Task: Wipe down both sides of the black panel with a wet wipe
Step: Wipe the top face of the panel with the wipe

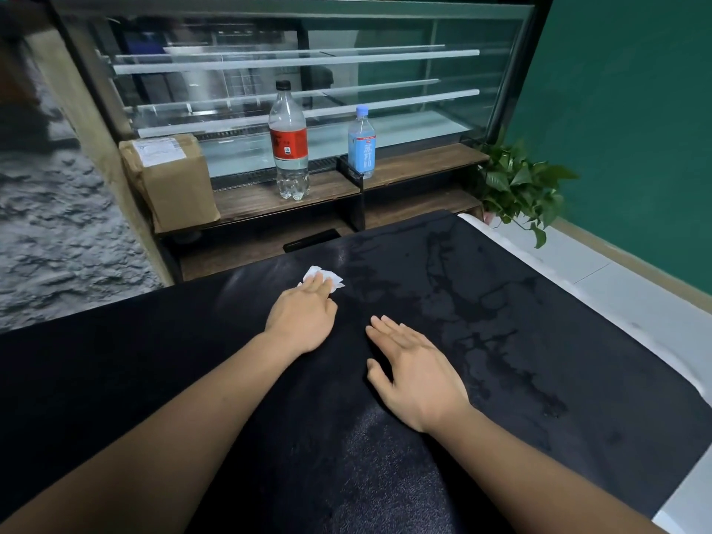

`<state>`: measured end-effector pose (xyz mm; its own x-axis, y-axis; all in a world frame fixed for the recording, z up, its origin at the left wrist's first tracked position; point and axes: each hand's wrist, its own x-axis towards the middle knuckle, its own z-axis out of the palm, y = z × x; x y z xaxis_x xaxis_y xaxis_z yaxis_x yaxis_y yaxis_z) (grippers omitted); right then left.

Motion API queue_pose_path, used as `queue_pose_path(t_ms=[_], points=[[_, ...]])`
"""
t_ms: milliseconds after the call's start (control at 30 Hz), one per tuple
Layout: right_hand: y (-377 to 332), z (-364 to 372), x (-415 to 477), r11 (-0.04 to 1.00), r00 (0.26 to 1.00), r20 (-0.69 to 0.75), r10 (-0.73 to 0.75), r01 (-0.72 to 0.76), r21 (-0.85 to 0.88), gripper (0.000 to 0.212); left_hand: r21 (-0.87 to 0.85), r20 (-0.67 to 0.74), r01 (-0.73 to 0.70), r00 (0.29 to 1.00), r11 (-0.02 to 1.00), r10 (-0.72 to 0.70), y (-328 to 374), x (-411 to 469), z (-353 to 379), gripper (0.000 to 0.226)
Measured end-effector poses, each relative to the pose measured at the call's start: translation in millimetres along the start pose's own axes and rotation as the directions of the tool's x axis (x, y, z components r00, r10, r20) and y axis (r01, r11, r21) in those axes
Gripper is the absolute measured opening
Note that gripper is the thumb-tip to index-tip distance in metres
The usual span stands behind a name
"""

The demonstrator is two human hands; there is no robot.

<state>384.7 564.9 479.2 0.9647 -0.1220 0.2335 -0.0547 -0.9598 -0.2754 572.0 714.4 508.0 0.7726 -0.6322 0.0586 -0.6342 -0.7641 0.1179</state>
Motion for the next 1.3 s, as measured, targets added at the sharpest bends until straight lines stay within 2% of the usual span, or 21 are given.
queue_pose_path(t_ms=[133,300,433,567,733,933,1300], points=[[-1.4,-0.7,0.0,1.000,1.000,-0.009,-0.002,0.002,-0.010,0.063,-0.035,0.053,-0.059,0.997,0.998,0.061,26.4,2.8,-2.4,0.035],[-2.8,-3.5,-0.2,0.999,0.999,-0.020,-0.030,0.030,0.025,0.063,0.016,0.167,-0.164,0.973,0.986,0.159,61.3,5.5,-7.6,0.033],[-4.9,-6.1,-1.1,0.999,0.998,-0.058,-0.031,0.033,0.040,0.050,-0.048,0.198,-0.197,0.959,0.979,0.203,83.3,4.8,-8.0,0.041],[-6.0,-6.9,-3.0,0.999,0.988,-0.157,0.000,0.005,0.034,0.033,-0.094,0.229,-0.224,0.943,0.970,0.240,102.4,4.3,-5.2,0.048],[-6.1,-6.8,-3.4,0.999,0.987,-0.164,-0.002,0.009,0.041,0.033,-0.086,0.239,-0.253,0.934,0.964,0.266,99.1,4.9,-7.0,0.047],[-2.0,-4.5,-0.1,0.999,0.999,-0.008,-0.043,0.043,0.025,0.062,-0.072,0.267,-0.183,0.944,0.980,0.196,68.5,23.4,-6.4,0.053],[-2.2,-3.6,0.3,1.000,1.000,0.019,-0.018,0.018,0.013,0.067,-0.011,0.238,0.047,0.970,0.999,-0.043,-28.9,60.8,-14.6,0.054]])
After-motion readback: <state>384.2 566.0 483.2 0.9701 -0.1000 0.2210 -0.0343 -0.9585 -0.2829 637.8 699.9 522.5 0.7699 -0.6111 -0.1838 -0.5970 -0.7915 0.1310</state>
